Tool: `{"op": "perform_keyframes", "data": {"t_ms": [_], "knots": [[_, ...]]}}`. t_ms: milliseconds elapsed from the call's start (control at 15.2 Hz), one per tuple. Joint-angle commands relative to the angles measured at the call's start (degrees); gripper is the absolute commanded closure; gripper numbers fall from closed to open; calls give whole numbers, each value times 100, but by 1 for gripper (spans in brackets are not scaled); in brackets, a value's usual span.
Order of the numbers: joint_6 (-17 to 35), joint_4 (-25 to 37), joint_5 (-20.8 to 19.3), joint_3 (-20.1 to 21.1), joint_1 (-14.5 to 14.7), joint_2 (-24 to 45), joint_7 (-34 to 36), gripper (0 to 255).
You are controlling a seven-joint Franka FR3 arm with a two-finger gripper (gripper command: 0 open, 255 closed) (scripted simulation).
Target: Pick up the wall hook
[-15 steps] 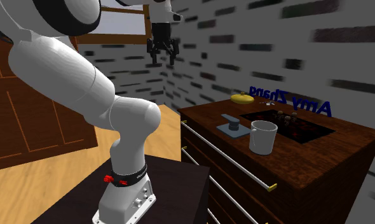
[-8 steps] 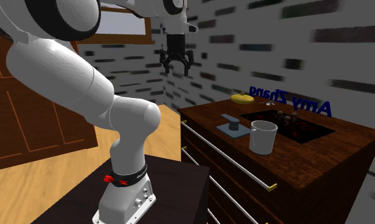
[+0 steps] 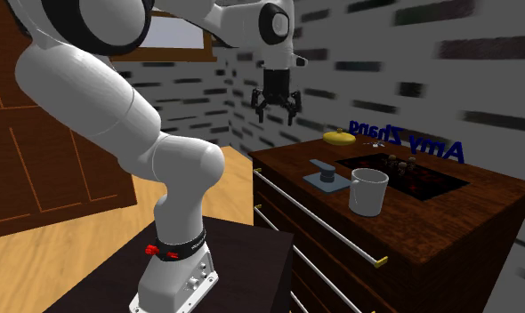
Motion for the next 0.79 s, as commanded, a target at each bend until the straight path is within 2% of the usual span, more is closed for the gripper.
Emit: {"op": "perform_keyframes", "data": {"t_ms": [0,396,726], "knots": [[263,-81,-171,-290,-29,166,-347,0],[1037,73,-485,-1220,34,1028,-1402,0],[1710,423,-412,-2060,277,2007,-2385,0]]}}
